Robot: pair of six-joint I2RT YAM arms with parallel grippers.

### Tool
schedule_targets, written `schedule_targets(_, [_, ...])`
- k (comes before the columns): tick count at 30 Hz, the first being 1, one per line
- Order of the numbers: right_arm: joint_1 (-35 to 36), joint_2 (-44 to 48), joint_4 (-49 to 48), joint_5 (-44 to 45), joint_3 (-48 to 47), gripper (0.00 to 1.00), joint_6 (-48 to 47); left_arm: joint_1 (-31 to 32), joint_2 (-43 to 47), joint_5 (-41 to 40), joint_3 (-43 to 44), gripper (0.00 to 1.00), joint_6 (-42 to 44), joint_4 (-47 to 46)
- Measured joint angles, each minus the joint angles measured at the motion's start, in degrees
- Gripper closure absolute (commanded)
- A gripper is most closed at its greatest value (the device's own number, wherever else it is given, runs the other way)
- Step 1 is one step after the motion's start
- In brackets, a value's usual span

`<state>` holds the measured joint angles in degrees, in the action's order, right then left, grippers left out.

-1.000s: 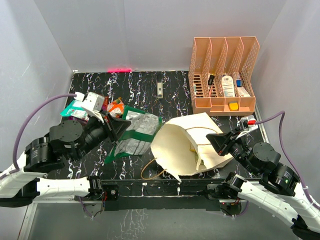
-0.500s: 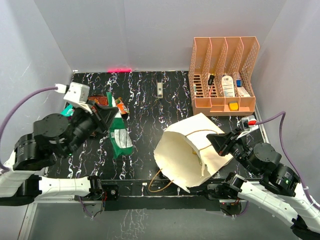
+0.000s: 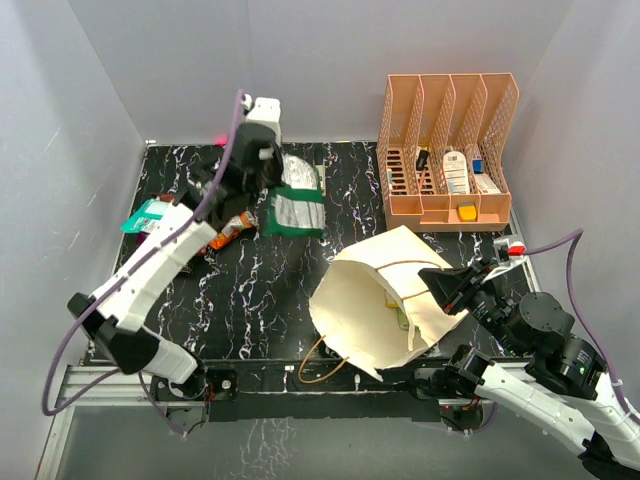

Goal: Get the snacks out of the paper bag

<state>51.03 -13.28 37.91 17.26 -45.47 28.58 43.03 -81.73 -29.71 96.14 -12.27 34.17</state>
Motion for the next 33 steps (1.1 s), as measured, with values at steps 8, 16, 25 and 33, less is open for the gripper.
schedule_targets(8, [0.02,0.33,-0.13,-0.09,0.26,0.92,-0.02,-22.69,-12.61,16.06,12.04,1.00,-5.95,-1.68])
schedule_targets(16, [0.00,1.05,-0.39,-0.55,0.28,0.92,-0.04,-34.71,-19.63,17.20,14.99,1.00,-15.80,-2.95])
schedule_targets(25, [0.02,1.62,-0.42,-0.68,0.33,0.92,-0.07,-40.92,-20.83,16.37,13.33,1.00,-23.85,-4.09])
schedule_targets(33, [0.00,1.62,-0.42,-0.68,0.33,0.92,-0.09,-43.95,-20.83,16.22,9.99,1.00,-29.42,-4.28])
